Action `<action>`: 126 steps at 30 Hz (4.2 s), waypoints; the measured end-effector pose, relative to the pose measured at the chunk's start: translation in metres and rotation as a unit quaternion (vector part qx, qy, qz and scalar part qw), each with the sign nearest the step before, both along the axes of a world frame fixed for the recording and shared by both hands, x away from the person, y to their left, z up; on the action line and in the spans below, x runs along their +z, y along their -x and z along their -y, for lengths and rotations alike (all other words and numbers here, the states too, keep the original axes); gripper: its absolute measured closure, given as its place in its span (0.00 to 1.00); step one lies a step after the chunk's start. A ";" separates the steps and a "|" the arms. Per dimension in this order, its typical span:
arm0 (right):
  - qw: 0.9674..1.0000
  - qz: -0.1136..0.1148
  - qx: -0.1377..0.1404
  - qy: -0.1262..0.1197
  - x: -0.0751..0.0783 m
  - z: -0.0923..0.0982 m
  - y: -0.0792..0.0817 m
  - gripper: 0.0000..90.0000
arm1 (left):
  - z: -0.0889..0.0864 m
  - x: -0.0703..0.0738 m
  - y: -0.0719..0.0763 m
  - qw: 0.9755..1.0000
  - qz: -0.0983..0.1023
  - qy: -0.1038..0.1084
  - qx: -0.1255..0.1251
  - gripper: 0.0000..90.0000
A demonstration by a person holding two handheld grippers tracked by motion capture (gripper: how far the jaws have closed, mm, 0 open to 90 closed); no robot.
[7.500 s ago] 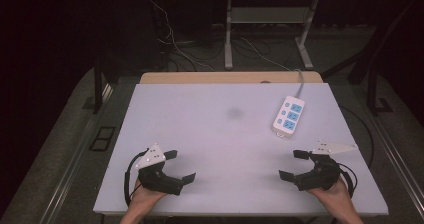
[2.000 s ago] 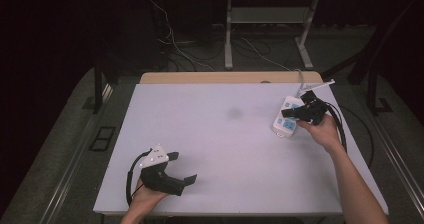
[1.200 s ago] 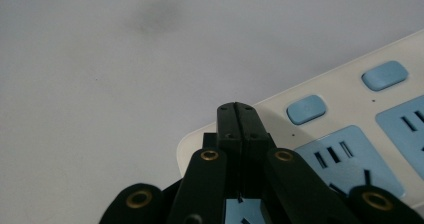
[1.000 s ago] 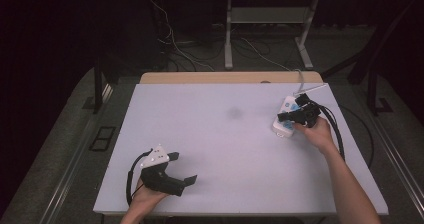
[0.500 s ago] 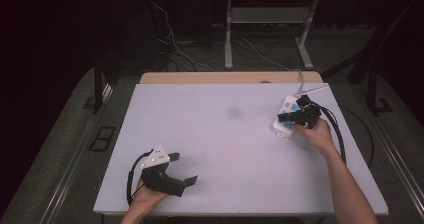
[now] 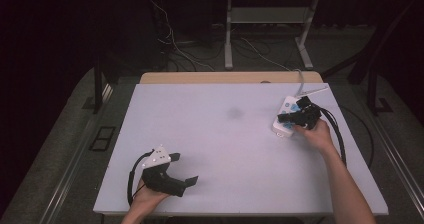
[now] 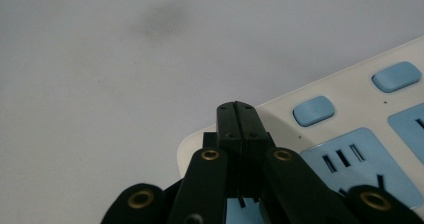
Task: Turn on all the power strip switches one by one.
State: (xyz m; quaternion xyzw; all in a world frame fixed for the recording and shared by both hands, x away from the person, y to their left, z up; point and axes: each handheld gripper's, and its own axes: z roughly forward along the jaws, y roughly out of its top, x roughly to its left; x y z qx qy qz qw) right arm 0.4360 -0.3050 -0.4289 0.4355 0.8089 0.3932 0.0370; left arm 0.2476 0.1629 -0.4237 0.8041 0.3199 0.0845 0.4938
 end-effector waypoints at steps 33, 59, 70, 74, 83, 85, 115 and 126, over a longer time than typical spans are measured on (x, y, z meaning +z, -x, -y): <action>1.000 -0.004 -0.009 0.004 0.013 0.003 -0.012 1.00 | -0.002 0.000 -0.001 1.000 -0.001 0.000 0.000 0.00; 1.000 0.001 -0.024 0.014 0.023 0.014 -0.029 1.00 | -0.002 0.000 -0.002 1.000 -0.004 0.002 0.001 0.00; 0.999 -0.007 -0.032 0.013 0.016 0.019 -0.033 1.00 | -0.001 -0.001 -0.003 1.000 -0.003 0.000 -0.002 0.00; 0.999 -0.009 -0.034 0.013 0.014 0.019 -0.035 1.00 | -0.002 -0.001 -0.003 1.000 -0.003 0.000 -0.001 0.00; 0.999 -0.017 -0.034 0.026 0.009 0.018 -0.036 1.00 | -0.002 -0.001 -0.002 1.000 -0.004 0.001 0.001 0.00; 0.999 -0.017 -0.036 0.024 0.008 0.019 -0.037 1.00 | -0.002 0.000 -0.002 1.000 -0.003 0.000 0.000 0.00; 0.999 -0.011 -0.033 0.012 0.005 0.017 -0.034 1.00 | -0.001 -0.001 -0.001 1.000 -0.003 -0.002 -0.002 0.00; 0.999 0.003 -0.038 0.010 0.001 0.017 -0.030 1.00 | 0.001 -0.001 -0.001 1.000 -0.004 -0.005 -0.004 0.00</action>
